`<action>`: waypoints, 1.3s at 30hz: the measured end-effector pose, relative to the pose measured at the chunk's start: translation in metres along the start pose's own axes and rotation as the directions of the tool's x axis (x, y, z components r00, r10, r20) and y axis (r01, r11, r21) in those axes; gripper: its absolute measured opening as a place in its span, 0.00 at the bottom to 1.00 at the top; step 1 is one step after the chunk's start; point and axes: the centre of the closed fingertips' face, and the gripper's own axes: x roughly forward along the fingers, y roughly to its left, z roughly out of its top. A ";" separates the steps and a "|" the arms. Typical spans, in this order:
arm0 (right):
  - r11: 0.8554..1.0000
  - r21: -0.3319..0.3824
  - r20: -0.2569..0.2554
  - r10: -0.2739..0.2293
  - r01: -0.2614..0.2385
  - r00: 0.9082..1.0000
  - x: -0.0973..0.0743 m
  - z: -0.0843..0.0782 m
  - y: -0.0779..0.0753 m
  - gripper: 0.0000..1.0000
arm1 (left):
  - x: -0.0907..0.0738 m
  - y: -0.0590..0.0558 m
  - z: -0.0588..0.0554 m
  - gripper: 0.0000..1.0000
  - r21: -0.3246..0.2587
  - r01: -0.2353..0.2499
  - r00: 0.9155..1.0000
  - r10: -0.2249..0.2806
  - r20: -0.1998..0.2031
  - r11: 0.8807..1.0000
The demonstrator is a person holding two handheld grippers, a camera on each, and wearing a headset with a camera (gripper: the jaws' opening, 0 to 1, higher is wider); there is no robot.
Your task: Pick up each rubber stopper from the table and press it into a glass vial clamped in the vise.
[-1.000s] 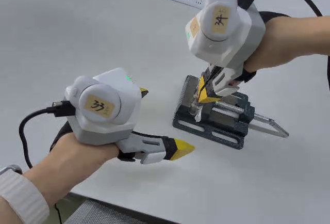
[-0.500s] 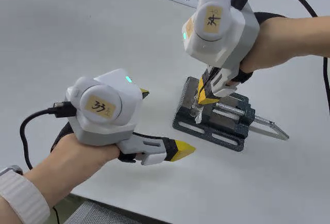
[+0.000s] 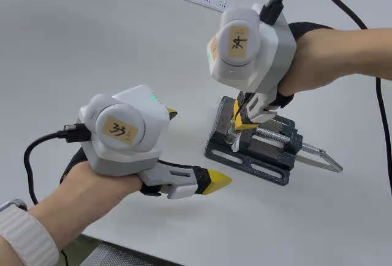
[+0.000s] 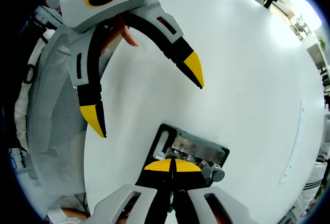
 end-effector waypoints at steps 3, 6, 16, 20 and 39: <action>1.000 0.003 -0.004 -0.014 0.014 1.000 0.000 0.000 0.001 0.00 | -0.001 0.000 0.001 0.87 0.005 0.001 1.000 -0.001 0.001 1.000; 0.999 0.001 -0.013 -0.037 0.037 0.999 0.000 -0.001 0.001 0.00 | -0.001 -0.003 0.005 0.86 0.012 0.003 1.000 -0.003 0.001 1.000; 0.999 0.027 0.024 -0.037 0.036 0.999 -0.003 -0.003 -0.002 0.00 | -0.004 -0.005 0.022 0.86 0.043 -0.001 1.000 0.001 0.006 0.999; 0.999 0.021 0.046 -0.050 0.049 0.998 -0.003 -0.004 -0.002 0.00 | -0.006 -0.004 0.026 0.86 0.058 -0.010 1.000 0.010 0.008 0.998; 0.954 0.287 0.286 -0.173 0.088 0.942 -0.016 -0.031 0.010 0.22 | -0.016 -0.008 0.028 0.87 0.079 -0.030 1.000 0.030 -0.001 0.996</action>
